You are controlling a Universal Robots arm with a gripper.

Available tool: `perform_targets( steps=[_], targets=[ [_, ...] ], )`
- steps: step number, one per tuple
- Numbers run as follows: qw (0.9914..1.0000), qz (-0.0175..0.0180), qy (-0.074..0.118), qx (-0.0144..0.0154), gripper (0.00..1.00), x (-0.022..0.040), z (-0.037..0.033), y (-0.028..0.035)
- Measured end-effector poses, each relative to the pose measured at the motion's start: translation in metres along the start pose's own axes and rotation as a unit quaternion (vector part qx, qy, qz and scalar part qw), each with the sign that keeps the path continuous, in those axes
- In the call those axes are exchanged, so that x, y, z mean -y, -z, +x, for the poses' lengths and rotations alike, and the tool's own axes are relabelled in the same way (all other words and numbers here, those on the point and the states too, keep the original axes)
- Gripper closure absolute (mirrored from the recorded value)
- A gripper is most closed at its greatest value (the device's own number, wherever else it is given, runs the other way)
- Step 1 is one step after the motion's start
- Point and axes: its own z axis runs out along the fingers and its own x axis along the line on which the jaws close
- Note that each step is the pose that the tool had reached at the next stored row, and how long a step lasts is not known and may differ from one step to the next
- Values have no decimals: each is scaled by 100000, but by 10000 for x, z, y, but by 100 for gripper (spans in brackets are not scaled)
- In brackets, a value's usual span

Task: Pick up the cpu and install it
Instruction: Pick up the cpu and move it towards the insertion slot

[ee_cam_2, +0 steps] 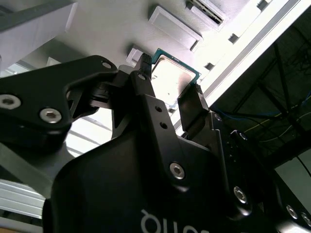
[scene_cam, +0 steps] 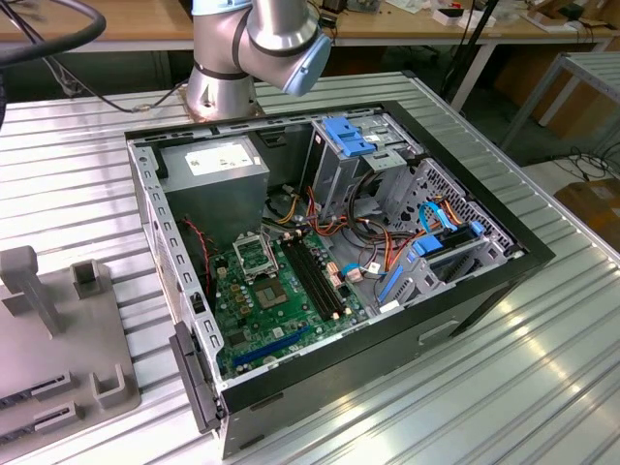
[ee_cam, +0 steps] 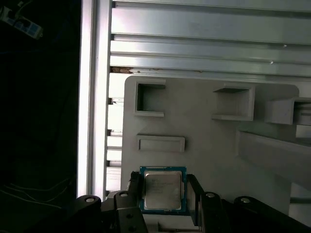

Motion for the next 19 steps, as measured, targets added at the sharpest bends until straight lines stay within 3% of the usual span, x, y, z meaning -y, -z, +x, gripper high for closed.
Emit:
perform_targets(
  steps=[19],
  targets=[
    [100000, -5, 1, -106, 53, 0, -6, 134]
  ],
)
